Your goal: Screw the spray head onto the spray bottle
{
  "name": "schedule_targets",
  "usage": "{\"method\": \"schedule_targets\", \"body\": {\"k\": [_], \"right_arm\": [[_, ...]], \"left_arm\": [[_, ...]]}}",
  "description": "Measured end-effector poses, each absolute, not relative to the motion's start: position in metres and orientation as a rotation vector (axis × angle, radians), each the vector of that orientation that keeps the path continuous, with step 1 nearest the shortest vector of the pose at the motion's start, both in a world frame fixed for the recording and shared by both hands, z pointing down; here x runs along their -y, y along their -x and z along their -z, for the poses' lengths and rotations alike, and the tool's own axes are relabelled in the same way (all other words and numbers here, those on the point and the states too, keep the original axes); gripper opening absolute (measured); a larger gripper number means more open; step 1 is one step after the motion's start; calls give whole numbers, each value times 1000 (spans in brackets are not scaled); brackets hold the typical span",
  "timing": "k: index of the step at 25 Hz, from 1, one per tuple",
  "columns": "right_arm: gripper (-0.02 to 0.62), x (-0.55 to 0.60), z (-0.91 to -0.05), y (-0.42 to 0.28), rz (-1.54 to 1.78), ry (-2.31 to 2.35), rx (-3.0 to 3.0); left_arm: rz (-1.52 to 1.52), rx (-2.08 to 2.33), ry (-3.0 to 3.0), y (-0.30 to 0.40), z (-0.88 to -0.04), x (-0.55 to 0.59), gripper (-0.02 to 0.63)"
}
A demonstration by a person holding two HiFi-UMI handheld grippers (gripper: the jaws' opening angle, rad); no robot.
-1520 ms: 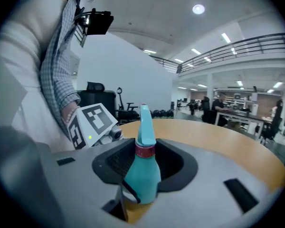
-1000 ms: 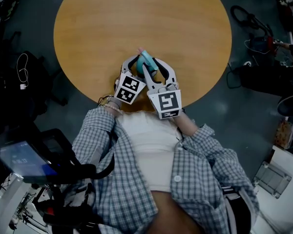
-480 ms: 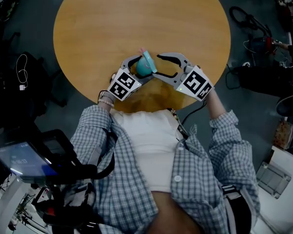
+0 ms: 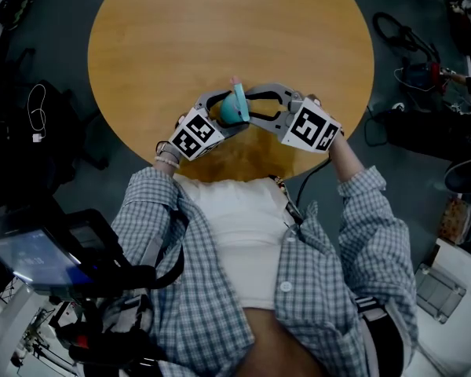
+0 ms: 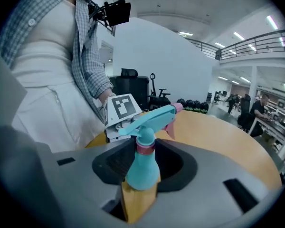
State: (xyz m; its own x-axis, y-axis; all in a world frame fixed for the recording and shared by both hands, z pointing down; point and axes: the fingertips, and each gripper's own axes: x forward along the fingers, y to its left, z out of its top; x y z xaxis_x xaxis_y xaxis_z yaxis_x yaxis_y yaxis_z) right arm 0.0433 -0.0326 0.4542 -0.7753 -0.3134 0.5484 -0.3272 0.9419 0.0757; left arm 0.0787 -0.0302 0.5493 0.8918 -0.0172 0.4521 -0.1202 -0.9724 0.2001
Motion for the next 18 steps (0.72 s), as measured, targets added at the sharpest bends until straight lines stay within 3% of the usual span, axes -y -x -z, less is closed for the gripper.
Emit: {"method": "schedule_targets", "body": {"k": [11, 18], "right_arm": [[123, 43, -454, -48, -210, -1410, 2265], [123, 49, -456, -49, -272, -1622, 2142]], "left_arm": [[-621, 479, -2788, -74, -550, 45, 394], [-625, 617, -2744, -73, -556, 51, 394]]}}
